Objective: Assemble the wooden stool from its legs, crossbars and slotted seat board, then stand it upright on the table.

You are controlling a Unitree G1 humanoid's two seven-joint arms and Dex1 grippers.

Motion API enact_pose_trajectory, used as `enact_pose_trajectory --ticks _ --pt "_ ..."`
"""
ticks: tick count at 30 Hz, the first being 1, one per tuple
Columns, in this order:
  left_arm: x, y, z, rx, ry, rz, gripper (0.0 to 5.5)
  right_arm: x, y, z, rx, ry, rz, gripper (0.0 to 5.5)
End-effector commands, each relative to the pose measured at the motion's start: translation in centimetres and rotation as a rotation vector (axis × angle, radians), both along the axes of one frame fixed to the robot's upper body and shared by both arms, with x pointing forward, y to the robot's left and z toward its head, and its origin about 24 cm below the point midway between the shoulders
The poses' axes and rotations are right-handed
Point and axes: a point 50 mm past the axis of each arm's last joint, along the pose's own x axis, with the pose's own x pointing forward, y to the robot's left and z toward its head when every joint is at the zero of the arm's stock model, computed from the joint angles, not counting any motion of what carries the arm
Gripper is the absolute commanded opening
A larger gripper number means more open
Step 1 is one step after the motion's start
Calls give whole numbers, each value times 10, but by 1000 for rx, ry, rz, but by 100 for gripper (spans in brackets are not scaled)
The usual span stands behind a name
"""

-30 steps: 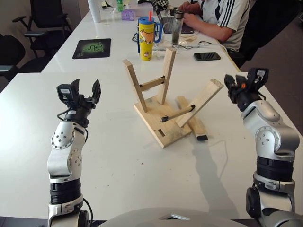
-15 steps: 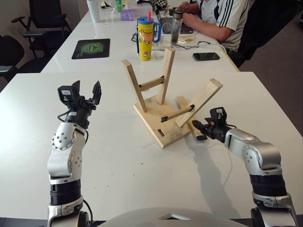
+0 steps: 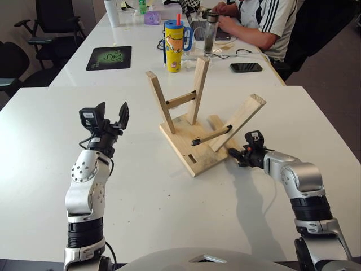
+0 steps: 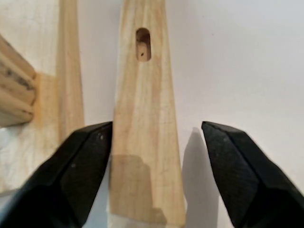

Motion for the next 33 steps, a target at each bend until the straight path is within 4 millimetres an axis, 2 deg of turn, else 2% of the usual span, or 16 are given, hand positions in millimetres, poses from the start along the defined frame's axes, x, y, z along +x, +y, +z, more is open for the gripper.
enact_pose_trajectory --ticks 1,7,10,13,20,25,27,30,33 --pt "-1 -1 -1 2 10 2 354 4 1 -2 -16 6 24 293" --pt "0 -2 -1 2 7 -2 354 11 5 -4 -46 -30 55 207" --pt "1 -2 -1 4 5 -5 354 17 4 1 -47 -82 29 206" --pt "3 -2 0 5 3 -10 354 27 0 17 -31 -202 -27 206" --pt "4 0 5 -1 -10 -8 354 55 -26 83 -82 -574 -156 206" --pt "6 -2 18 -38 -46 -19 354 60 -27 157 -109 -952 -113 206" --pt "8 -4 27 -72 -67 -27 354 57 -22 189 -110 -1114 -85 206" --pt "9 -8 44 -163 -110 -51 354 47 -4 233 -44 -1298 -6 206" --pt "9 -15 59 -308 -127 -126 354 34 26 252 38 -1357 185 206"
